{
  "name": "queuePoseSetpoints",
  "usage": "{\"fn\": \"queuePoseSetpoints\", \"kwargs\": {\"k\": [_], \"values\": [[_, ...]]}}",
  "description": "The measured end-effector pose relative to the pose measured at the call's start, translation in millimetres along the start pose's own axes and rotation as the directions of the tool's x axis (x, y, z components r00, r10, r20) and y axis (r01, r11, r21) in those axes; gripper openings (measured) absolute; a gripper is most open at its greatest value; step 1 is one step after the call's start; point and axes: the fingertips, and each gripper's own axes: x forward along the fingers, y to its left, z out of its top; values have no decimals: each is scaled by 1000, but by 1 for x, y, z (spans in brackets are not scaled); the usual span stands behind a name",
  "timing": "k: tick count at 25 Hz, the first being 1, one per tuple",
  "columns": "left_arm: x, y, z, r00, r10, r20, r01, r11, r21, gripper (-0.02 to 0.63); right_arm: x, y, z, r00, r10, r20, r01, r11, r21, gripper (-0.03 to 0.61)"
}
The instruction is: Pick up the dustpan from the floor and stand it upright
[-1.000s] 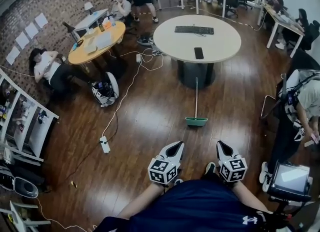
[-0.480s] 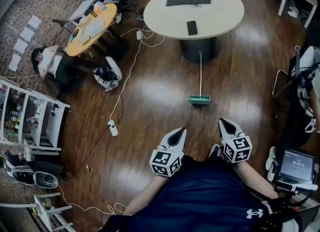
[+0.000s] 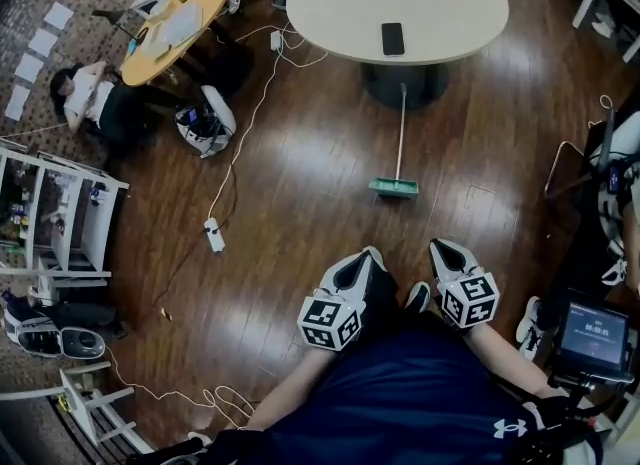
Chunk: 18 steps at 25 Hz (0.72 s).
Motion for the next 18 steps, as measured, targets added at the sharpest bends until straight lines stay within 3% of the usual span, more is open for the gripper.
{"fn": "queuePoseSetpoints", "kwargs": {"k": [9, 14, 18], "values": [[68, 50, 53, 996, -93, 5, 93, 996, -6, 5, 83, -8, 46, 998, 5, -64, -12, 994, -112, 11], [96, 80, 84, 993, -121, 14, 121, 992, 24, 5, 122, -13, 83, 999, -12, -39, 7, 991, -130, 11], [123, 93, 98, 993, -114, 5, 114, 993, 25, 5, 133, -27, 85, 998, -2, -65, -7, 989, -146, 11]]}}
